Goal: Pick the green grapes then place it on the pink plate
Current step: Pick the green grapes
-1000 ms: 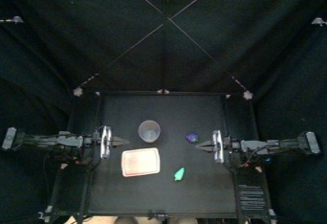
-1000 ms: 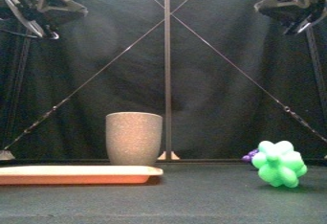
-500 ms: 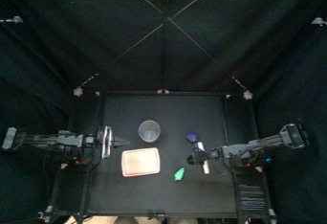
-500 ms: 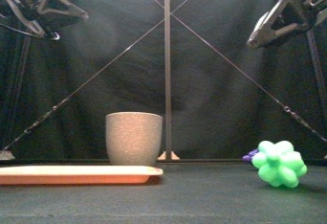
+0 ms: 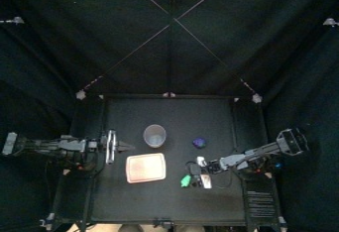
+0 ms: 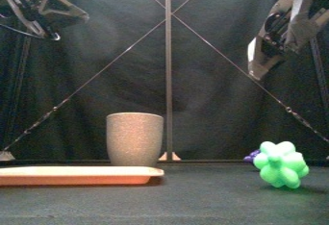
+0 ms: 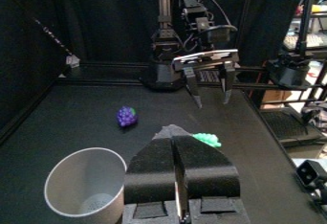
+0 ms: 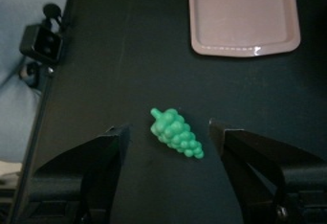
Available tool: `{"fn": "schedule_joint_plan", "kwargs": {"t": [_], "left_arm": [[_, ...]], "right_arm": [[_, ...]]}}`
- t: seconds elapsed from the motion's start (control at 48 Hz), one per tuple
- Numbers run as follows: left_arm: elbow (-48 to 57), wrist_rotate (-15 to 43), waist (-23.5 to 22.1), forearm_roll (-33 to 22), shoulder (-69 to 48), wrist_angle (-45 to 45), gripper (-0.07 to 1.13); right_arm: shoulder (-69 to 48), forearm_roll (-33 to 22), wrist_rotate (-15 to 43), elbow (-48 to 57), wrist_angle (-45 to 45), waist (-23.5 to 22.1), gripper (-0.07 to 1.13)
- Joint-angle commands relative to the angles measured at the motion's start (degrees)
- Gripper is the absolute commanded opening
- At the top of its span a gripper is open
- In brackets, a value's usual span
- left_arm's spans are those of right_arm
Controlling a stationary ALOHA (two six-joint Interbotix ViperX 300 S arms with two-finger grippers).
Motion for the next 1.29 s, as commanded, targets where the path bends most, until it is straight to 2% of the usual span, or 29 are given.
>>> {"fn": "schedule_joint_plan", "kwargs": {"t": [0.021,0.167,0.271,0.521,0.646,0.771,1.042,1.167,1.292], "left_arm": [[-1.49,-0.09,0.18,-0.35,0.26,-0.26,0.09],[-1.32,-0.18,0.44,-1.14,0.26,-0.97,0.09],[-1.14,-0.09,0.53,-1.85,0.26,-2.20,0.09],[-0.26,-0.18,0.62,-2.81,0.26,-3.69,0.09],[-0.44,0.00,0.62,-3.25,0.26,-3.60,0.09],[-0.70,0.00,0.62,-3.25,0.18,-3.69,0.09],[-0.62,-0.18,0.18,-3.34,0.18,-3.78,0.09],[-0.44,-0.18,-0.09,-3.69,0.18,-3.78,0.09],[-0.26,-0.18,-0.18,-3.96,0.18,-3.78,0.09]], "right_arm": [[1.67,-2.72,-0.70,-2.81,6.15,0.35,0.97],[6.24,-10.28,-0.70,-6.68,18.98,1.67,0.97],[10.11,-14.50,-0.88,-10.28,24.43,2.29,0.96],[16.35,-14.24,-2.46,-14.94,18.98,4.66,0.96],[19.42,-11.87,-4.57,-15.03,14.94,5.71,0.96],[21.71,-9.58,-6.50,-15.12,14.33,5.54,0.96],[23.12,-10.90,-6.50,-14.06,12.39,4.04,0.95],[23.20,-10.99,-6.50,-13.10,11.87,2.55,0.88],[23.38,-10.90,-6.50,-12.83,11.60,2.11,0.73]]}}
